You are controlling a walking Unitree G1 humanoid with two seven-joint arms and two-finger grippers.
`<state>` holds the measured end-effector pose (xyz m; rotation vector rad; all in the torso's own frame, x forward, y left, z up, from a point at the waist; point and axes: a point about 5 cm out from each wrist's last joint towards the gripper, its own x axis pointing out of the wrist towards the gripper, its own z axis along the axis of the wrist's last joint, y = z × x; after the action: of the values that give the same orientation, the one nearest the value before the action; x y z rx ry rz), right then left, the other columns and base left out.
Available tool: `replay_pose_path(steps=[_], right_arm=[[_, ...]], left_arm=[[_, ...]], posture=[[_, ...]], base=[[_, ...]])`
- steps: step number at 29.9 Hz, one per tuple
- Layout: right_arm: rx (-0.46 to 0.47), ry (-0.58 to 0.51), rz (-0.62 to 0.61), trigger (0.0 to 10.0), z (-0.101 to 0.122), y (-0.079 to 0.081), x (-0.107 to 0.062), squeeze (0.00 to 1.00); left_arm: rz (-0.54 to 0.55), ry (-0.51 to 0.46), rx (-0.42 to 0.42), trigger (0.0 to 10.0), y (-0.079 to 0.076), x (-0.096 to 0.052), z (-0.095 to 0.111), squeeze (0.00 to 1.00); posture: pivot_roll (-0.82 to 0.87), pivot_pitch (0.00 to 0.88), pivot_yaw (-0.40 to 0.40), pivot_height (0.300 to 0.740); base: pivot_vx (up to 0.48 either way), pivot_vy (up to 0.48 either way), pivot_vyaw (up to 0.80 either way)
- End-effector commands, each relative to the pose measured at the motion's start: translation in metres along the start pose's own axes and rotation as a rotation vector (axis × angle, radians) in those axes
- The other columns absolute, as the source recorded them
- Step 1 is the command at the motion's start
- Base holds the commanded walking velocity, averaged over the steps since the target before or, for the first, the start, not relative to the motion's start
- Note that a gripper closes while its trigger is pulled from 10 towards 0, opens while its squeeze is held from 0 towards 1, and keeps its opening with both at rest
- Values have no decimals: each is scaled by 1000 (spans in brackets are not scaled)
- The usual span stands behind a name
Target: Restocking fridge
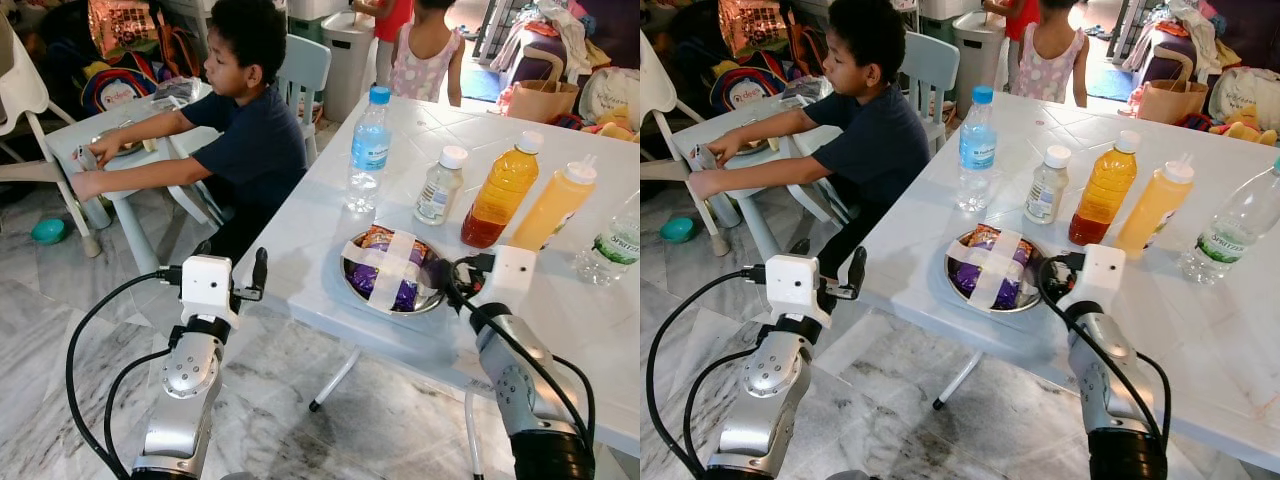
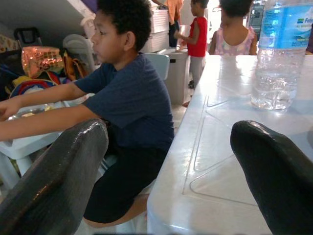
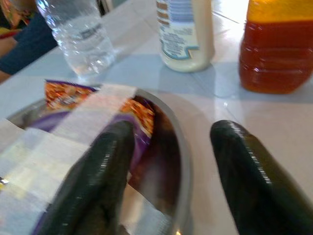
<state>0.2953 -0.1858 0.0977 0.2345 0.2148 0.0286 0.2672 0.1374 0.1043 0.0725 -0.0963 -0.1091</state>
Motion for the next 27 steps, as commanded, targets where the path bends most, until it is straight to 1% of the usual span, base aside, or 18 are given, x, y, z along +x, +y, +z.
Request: replay_pose_path(steps=[1, 3, 8, 11, 12, 14, 15, 16, 17, 20, 22, 24, 25, 27], right_arm=[[-3, -28, 26, 10000, 8, 6, 1, 1000], [-18, 2, 31, 10000, 1, 8, -4, 1000], [-37, 10, 28, 10000, -6, 11, -13, 1000], [-70, -25, 38, 10000, -4, 13, -17, 1000], [-81, -50, 28, 10000, -1, 13, -19, 1000], [-78, -66, 3, 10000, 1, 12, -20, 1000], [-74, -106, -28, 10000, 7, 9, -21, 718], [-74, -106, -28, 10000, 7, 9, -21, 718], [-71, -142, -36, 10000, 11, 9, -24, 0], [-73, -193, -51, 10000, 17, 7, -27, 0], [-75, -191, -53, 10000, 17, 6, -27, 0], [-88, -137, -66, 10000, 9, 2, -25, 0], [-88, -137, -66, 10000, 9, 2, -25, 0], [-94, -86, -71, 10000, 1, 1, -23, 0]], left_arm=[[-2, -5, 17, 10000, 0, 2, 2, 0], [-2, -3, 16, 10000, 0, 1, 1, 0], [0, -2, 15, 10000, 1, 1, 1, 0], [-1, -1, 15, 10000, 1, 1, 1, 0], [-4, -1, 15, 10000, 0, 1, 1, 0], [-6, -1, 16, 10000, 0, 1, 1, 0], [-8, -2, 16, 10000, 0, 1, 1, 0], [-8, -2, 16, 10000, 0, 1, 1, 0], [-8, -3, 16, 10000, 0, 2, 1, 0], [-8, -3, 15, 10000, 0, 2, 2, 0], [-10, -3, 14, 10000, -1, 2, 1, 0], [-13, 0, 12, 10000, -2, 2, 0, 0], [-13, 0, 12, 10000, -2, 2, 0, 0], [-13, 0, 11, 10000, -2, 2, 1, 0]], posture=[[21, 0, -7, 740], [22, 0, -8, 740], [20, 0, -7, 740], [17, 0, -2, 740], [13, 0, 0, 740], [13, 0, 0, 740], [11, 0, 1, 740], [11, 0, 1, 740], [9, 0, 2, 740], [8, 0, 0, 740], [7, 0, 1, 740], [9, 0, 0, 740], [9, 0, 0, 740], [10, 0, 0, 740]], base=[[0, 0, 0], [0, 0, 0], [0, 0, 0], [0, 0, 0], [0, 0, 0], [0, 0, 0], [0, 0, 0], [0, 0, 0], [0, 0, 0], [0, 0, 0], [0, 0, 0], [0, 0, 0], [0, 0, 0], [0, 0, 0]])
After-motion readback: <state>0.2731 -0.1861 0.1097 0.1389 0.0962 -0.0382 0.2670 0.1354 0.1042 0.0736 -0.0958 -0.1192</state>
